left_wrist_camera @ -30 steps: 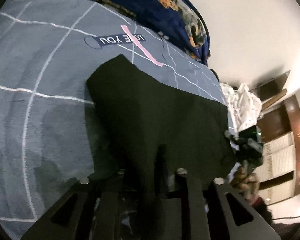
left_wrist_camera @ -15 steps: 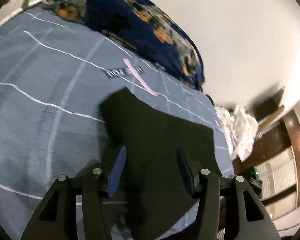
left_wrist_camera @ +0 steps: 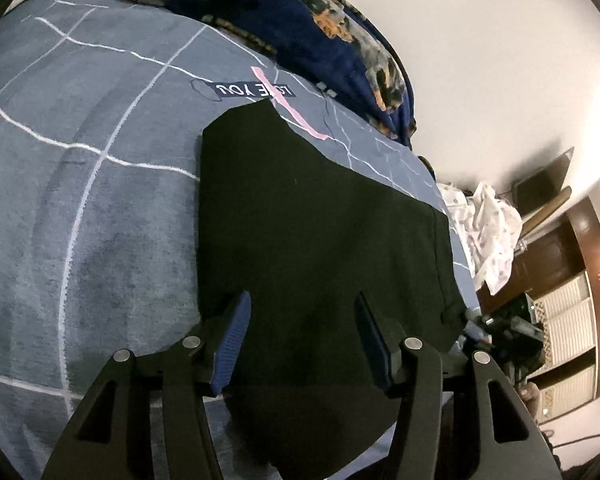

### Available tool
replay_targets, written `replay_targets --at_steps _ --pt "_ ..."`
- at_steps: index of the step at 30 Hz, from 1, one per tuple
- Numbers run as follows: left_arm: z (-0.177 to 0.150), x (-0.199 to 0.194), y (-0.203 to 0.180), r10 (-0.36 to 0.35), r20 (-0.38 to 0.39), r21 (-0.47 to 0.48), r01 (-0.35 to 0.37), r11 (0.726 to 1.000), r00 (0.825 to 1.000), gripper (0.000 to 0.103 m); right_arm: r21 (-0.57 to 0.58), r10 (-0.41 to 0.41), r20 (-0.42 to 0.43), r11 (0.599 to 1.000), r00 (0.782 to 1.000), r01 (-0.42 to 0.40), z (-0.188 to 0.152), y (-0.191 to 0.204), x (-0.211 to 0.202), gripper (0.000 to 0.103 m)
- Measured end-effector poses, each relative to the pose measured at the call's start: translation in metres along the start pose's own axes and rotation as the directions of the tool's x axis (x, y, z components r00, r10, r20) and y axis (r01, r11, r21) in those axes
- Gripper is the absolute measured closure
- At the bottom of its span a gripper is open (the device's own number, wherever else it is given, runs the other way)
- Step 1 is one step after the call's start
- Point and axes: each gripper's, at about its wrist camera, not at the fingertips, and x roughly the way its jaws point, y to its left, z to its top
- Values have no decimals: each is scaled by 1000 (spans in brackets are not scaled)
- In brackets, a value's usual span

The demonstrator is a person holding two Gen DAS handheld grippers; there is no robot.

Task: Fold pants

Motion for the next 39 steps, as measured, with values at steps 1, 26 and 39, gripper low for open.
replay_targets --at_steps 1,26,39 --pt "0 -2 -2 3 7 1 -3 1000 1000 48 0 2 5 1000 1000 -2 0 1 -1 91" --pt "-24 10 -29 15 -45 103 -11 995 999 34 112 42 -6 993 999 -41 -18 -27 -7 93" --pt "-26 10 -27 8 -46 120 -2 993 999 34 14 14 75 1000 997 -15 -7 -3 -48 56"
